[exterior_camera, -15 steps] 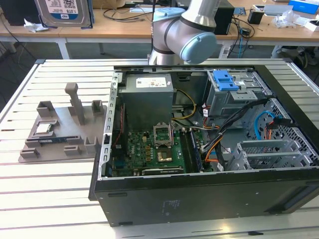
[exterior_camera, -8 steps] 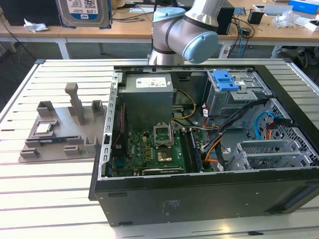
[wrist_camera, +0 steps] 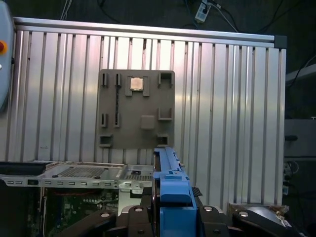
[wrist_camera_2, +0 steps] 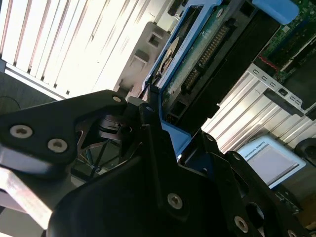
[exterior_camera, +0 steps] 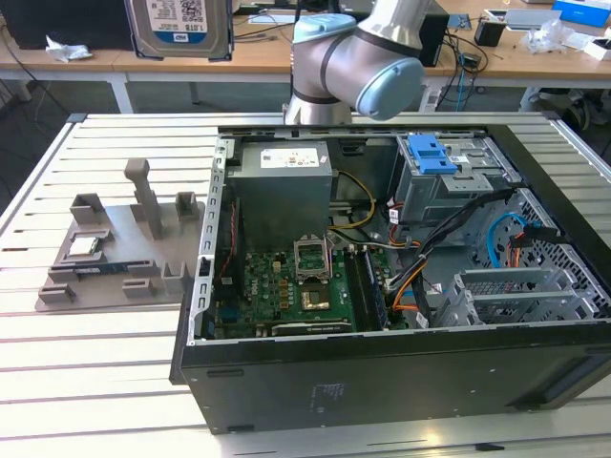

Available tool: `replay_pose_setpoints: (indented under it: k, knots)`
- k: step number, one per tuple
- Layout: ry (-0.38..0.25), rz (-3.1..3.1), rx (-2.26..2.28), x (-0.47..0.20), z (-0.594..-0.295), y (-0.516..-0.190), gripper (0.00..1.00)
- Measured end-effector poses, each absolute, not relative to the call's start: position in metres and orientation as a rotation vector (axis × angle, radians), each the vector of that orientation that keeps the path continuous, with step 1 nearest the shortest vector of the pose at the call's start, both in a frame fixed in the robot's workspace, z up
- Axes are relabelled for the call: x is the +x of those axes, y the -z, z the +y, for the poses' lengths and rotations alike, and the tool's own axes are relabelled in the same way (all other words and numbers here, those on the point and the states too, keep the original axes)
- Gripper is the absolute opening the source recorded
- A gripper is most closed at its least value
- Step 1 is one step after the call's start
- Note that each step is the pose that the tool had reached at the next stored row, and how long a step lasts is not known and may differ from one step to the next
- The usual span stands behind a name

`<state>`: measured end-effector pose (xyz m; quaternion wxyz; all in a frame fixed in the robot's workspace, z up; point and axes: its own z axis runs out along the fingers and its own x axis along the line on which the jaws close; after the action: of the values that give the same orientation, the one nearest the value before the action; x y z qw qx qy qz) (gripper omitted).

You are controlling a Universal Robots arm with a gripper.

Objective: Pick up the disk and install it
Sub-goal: 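Pick up the disk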

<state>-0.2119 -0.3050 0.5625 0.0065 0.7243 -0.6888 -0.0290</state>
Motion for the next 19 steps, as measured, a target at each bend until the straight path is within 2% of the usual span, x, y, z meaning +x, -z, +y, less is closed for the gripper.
replay_pose_setpoints:
  k: [19]
  knots:
    - [0.092,-2.155,2.265,-0.179,-0.329,-0.561,0.37]
